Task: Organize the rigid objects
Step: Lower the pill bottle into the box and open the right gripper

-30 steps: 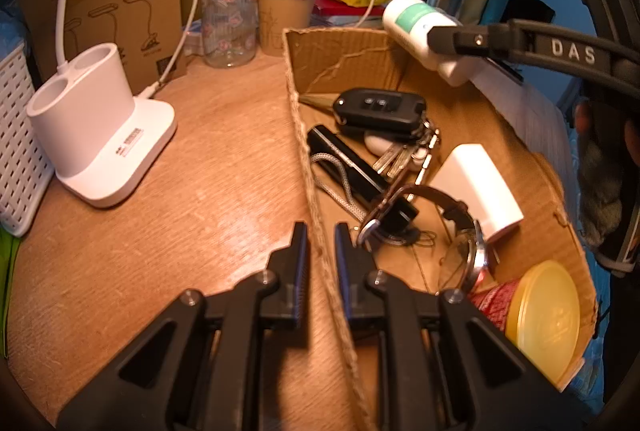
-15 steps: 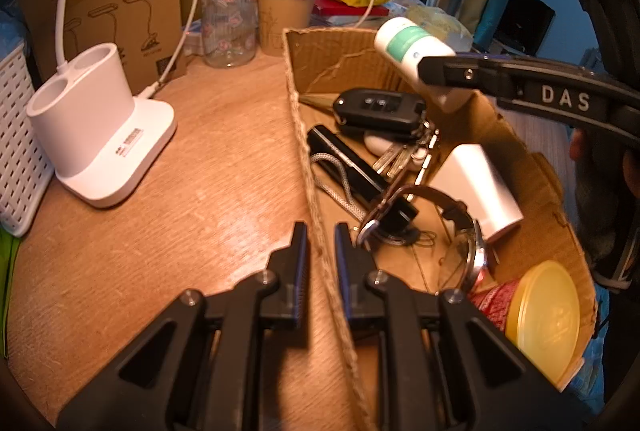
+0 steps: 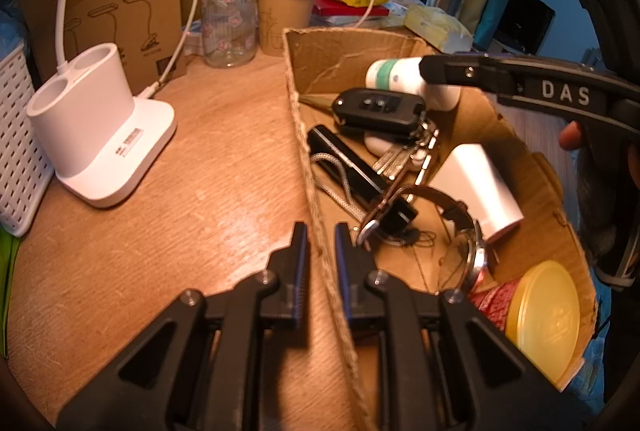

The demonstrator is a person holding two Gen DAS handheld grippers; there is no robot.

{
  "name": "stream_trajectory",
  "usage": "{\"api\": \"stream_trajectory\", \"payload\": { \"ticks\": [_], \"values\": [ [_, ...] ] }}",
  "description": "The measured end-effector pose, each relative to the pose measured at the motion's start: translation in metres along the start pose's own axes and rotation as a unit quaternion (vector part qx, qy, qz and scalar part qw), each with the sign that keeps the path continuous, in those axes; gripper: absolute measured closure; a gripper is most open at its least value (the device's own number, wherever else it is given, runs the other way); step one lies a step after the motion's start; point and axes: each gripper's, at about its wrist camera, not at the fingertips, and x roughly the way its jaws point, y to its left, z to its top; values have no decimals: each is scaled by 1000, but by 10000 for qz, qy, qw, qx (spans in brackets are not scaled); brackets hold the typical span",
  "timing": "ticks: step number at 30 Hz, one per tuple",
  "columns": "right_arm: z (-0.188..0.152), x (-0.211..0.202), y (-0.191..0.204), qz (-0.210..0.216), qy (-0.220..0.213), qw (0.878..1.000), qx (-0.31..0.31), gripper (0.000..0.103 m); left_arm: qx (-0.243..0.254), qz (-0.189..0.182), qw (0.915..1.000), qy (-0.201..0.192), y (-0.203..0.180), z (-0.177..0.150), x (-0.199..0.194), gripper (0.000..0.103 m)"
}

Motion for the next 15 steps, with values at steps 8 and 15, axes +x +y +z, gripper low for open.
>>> {"api": "stream_trajectory", "payload": {
  "ticks": [8,15],
  "values": [
    [0,-3,-1,-19,-12,10000,11,56,0,3,10000,-1,0,0,0,88],
    [0,-9,-1,-35,-64,10000,31,56,1,2,10000,-1,0,0,0,88]
  ]
}}
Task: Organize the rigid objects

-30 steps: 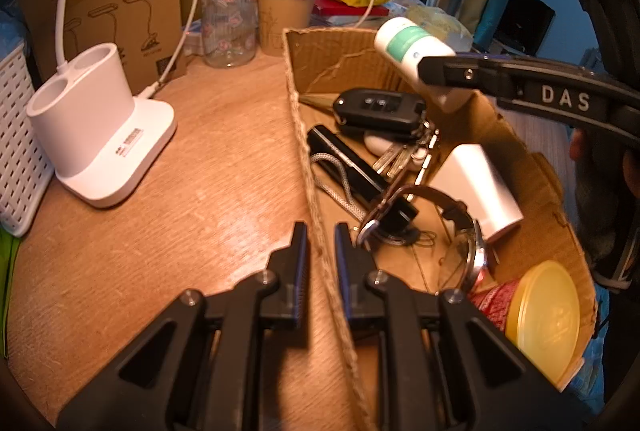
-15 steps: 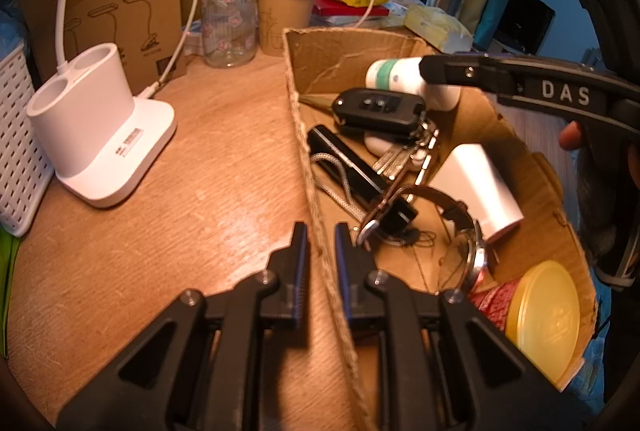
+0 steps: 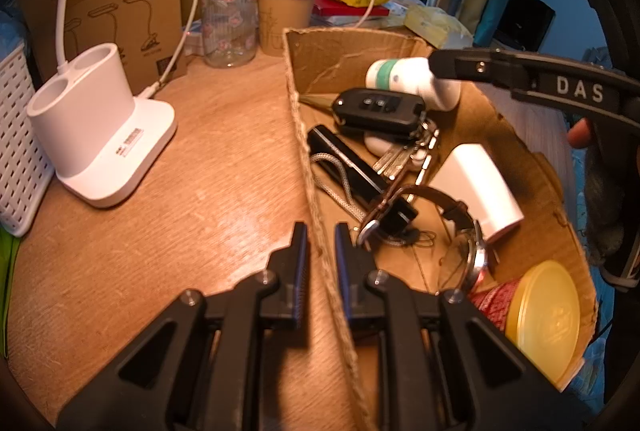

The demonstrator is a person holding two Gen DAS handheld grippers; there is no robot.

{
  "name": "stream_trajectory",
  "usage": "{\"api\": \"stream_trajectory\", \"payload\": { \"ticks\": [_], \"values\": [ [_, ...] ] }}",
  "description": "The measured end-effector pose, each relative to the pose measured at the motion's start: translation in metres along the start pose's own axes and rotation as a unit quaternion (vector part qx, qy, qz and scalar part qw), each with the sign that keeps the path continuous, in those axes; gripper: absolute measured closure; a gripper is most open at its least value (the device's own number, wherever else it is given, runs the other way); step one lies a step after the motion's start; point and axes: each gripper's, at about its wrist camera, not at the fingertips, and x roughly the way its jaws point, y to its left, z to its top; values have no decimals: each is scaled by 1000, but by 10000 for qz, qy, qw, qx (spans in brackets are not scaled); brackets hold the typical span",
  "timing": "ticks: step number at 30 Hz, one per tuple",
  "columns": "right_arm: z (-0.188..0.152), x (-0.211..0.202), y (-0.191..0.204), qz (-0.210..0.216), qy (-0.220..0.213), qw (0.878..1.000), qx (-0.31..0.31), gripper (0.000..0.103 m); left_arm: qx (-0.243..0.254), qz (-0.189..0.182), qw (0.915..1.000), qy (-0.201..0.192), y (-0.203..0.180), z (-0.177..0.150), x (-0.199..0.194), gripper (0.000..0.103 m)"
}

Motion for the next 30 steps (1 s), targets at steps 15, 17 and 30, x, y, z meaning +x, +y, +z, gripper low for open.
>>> {"api": "stream_trajectory", "payload": {
  "ticks": [15,17,30],
  "values": [
    [-8,-21,-3,-64,-127,9998,152,56,1,3,10000,-1,0,0,0,88],
    [-11,-26,-3,-94,-147,9997,182,56,2,3,10000,-1,0,0,0,88],
    [-39,-74,-1,-289,-358,9980,431,55,5,11,10000,-3,0,0,0,88]
  ]
}}
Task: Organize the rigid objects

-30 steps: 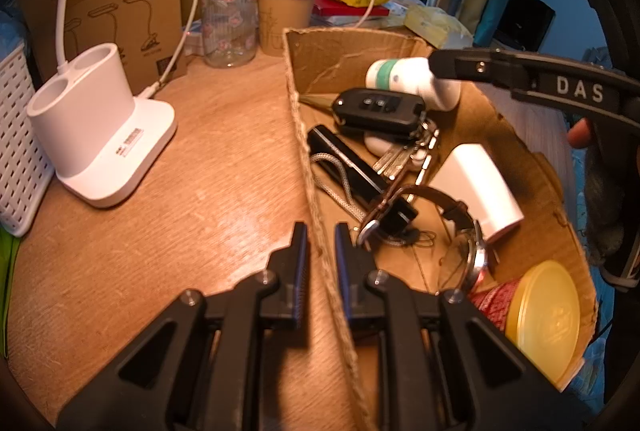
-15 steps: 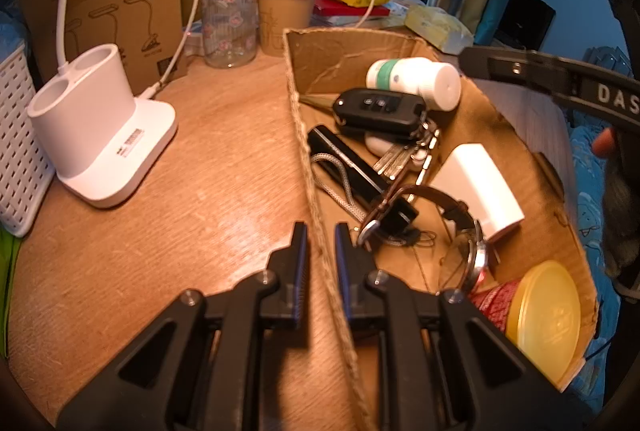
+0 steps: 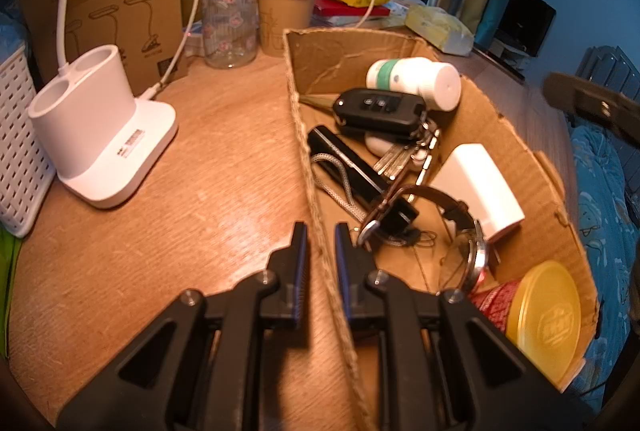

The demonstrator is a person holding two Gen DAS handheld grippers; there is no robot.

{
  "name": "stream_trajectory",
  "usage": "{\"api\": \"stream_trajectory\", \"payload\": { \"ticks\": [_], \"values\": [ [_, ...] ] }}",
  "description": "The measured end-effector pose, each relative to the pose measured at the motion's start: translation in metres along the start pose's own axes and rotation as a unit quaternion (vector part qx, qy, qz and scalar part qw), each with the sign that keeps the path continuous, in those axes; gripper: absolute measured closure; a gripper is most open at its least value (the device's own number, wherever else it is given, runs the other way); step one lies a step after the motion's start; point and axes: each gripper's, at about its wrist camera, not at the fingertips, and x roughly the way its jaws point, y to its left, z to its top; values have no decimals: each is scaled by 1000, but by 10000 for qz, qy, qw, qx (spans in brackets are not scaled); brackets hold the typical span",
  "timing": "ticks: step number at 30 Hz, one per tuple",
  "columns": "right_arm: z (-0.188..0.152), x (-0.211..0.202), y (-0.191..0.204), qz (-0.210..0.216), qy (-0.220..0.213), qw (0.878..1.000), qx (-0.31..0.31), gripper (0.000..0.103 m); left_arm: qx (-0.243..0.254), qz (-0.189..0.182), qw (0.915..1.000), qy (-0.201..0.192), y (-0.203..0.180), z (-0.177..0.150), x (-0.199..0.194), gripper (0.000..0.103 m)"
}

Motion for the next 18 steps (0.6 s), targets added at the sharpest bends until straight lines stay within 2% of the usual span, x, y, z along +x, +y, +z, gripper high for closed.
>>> {"api": "stream_trajectory", "payload": {
  "ticks": [3,18],
  "values": [
    [-8,-9,-2,-60,-24,9999,100,49,4,15,10000,-3,1,0,0,88],
    [-42,-39,-22,-452,-127,9969,629,48,-9,-12,10000,-23,1,0,-3,88]
  ]
}}
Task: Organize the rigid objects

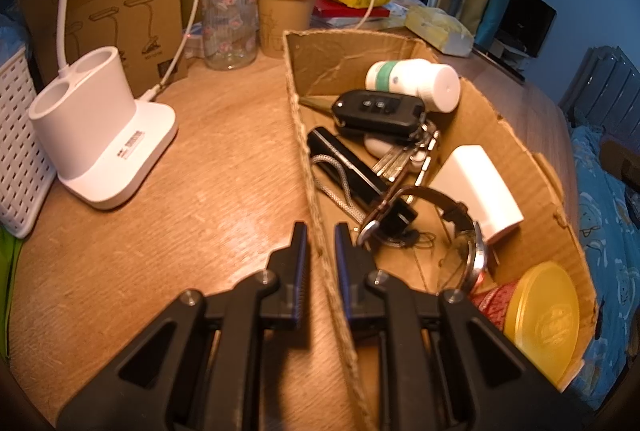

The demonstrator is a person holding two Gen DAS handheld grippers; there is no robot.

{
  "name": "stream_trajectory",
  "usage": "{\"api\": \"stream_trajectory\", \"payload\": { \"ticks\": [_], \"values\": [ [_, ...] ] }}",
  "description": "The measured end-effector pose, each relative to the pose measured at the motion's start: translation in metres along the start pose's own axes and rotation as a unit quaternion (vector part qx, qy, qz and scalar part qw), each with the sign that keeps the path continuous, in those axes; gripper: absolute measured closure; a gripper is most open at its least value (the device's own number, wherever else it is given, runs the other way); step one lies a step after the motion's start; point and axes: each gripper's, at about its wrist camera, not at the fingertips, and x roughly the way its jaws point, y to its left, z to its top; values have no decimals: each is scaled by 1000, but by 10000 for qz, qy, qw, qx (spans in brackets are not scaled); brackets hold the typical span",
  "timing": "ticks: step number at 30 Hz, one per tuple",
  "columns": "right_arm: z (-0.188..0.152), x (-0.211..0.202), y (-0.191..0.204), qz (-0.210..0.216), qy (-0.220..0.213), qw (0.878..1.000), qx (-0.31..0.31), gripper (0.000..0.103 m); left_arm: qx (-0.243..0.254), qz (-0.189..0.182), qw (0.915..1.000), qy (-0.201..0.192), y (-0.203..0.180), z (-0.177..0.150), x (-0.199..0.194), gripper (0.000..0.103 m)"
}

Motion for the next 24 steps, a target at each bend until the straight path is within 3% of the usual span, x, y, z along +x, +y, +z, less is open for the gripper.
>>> {"api": "stream_trajectory", "payload": {
  "ticks": [7,10,17,19,24],
  "values": [
    [-4,-26,-8,-78,-187,9998,39,48,199,244,9987,-411,-9,1,-19,87],
    [-4,-38,-11,-94,-282,9996,38,48,125,360,9971,-654,-8,4,-38,72],
    [-5,-65,-11,-81,-511,9987,30,48,37,428,9922,-1173,-16,4,-89,63],
    [-5,-71,-10,-68,-573,9983,22,48,-23,398,9898,-1366,-19,2,-106,46],
    [-4,-90,-5,-42,-754,9971,-17,48,-58,317,9821,-1856,-30,-2,-153,36]
  ]
}}
